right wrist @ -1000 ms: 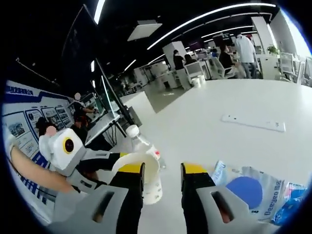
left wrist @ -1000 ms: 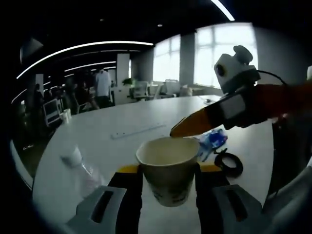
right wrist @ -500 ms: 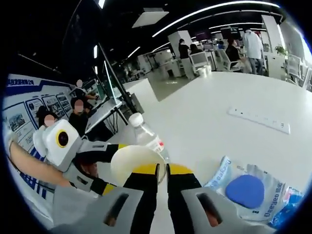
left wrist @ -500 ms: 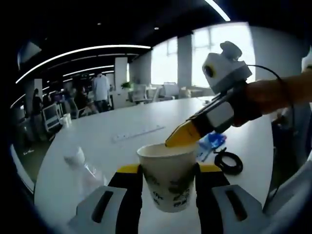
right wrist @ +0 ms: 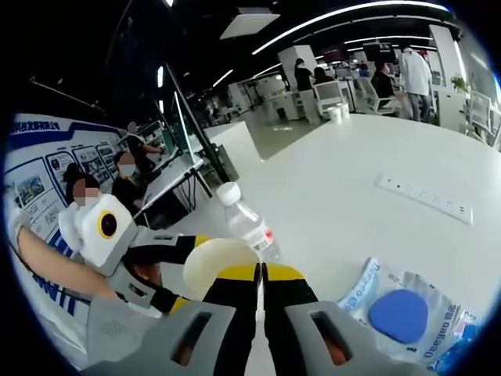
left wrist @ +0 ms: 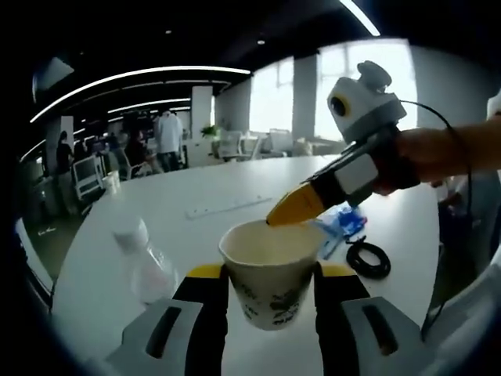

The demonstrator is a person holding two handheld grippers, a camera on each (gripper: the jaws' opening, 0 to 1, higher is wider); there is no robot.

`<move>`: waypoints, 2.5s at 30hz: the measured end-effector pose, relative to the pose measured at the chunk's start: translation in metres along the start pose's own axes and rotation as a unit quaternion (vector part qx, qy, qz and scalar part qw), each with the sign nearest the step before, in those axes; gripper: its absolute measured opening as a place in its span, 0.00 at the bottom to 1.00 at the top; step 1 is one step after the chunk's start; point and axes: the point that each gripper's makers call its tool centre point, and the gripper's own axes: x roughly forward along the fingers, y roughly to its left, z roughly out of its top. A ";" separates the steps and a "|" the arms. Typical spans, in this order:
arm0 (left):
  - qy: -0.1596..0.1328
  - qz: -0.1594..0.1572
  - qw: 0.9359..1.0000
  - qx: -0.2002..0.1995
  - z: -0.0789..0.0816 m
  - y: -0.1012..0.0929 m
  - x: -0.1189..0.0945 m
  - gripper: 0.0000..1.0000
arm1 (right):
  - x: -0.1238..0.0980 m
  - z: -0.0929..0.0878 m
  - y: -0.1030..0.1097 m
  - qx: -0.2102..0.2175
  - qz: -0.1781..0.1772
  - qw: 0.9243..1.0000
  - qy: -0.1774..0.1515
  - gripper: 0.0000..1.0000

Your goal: Arrange the tabletop items into an orderly group along one side of the table until the central work area is clear of visible clutter.

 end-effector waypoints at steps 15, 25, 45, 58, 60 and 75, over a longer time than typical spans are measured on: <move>0.011 0.018 0.999 -0.046 -0.018 0.012 -0.013 0.39 | 0.005 0.013 -0.025 0.018 -0.014 0.999 -0.031 0.00; 0.017 0.039 0.996 -0.076 -0.034 0.025 -0.033 0.40 | 0.015 0.014 -0.047 0.027 -0.044 0.998 -0.028 0.00; 0.025 0.074 0.991 -0.111 -0.056 0.038 -0.064 0.41 | 0.031 0.002 -0.079 0.032 -0.086 0.996 -0.016 0.00; 0.028 0.092 0.988 -0.124 -0.064 0.049 -0.078 0.40 | 0.039 -0.008 -0.103 0.044 -0.116 0.992 -0.012 0.00; 0.029 0.093 0.987 -0.125 -0.065 0.051 -0.079 0.40 | 0.040 -0.008 -0.104 0.045 -0.118 0.992 -0.013 0.00; 0.033 0.093 0.986 -0.133 -0.072 0.052 -0.080 0.39 | 0.046 -0.018 -0.116 0.052 -0.130 0.990 -0.010 0.00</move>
